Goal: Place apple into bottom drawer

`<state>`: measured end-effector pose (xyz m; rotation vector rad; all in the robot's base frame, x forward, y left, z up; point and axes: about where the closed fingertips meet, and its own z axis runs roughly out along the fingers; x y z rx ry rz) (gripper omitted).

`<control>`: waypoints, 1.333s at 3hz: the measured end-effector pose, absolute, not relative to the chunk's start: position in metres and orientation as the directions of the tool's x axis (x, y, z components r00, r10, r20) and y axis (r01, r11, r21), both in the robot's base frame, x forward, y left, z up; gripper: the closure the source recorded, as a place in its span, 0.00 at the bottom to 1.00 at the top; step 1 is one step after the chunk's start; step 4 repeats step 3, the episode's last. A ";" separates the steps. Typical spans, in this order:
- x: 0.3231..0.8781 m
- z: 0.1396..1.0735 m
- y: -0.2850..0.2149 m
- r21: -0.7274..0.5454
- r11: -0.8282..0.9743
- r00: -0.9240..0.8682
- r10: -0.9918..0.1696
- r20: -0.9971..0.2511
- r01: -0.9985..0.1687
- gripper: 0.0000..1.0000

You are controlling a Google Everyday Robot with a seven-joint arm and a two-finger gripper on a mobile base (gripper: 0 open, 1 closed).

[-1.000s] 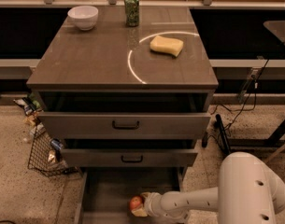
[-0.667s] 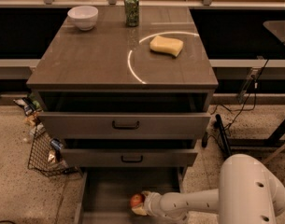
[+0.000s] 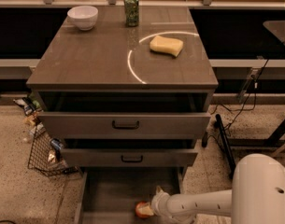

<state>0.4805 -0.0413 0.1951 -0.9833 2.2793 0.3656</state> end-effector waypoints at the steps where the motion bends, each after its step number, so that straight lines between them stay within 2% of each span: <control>1: 0.472 0.224 -0.069 0.004 0.739 -0.572 -0.518 -0.635 -0.673 0.00; 2: 0.459 0.253 -0.104 -0.020 0.813 -0.603 -0.447 -0.661 -0.581 0.00; 4: 0.455 0.253 -0.115 -0.022 0.827 -0.613 -0.434 -0.660 -0.562 0.00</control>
Offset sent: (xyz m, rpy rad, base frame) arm -0.0395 -0.1233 0.0940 -0.0018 -0.0931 -0.3706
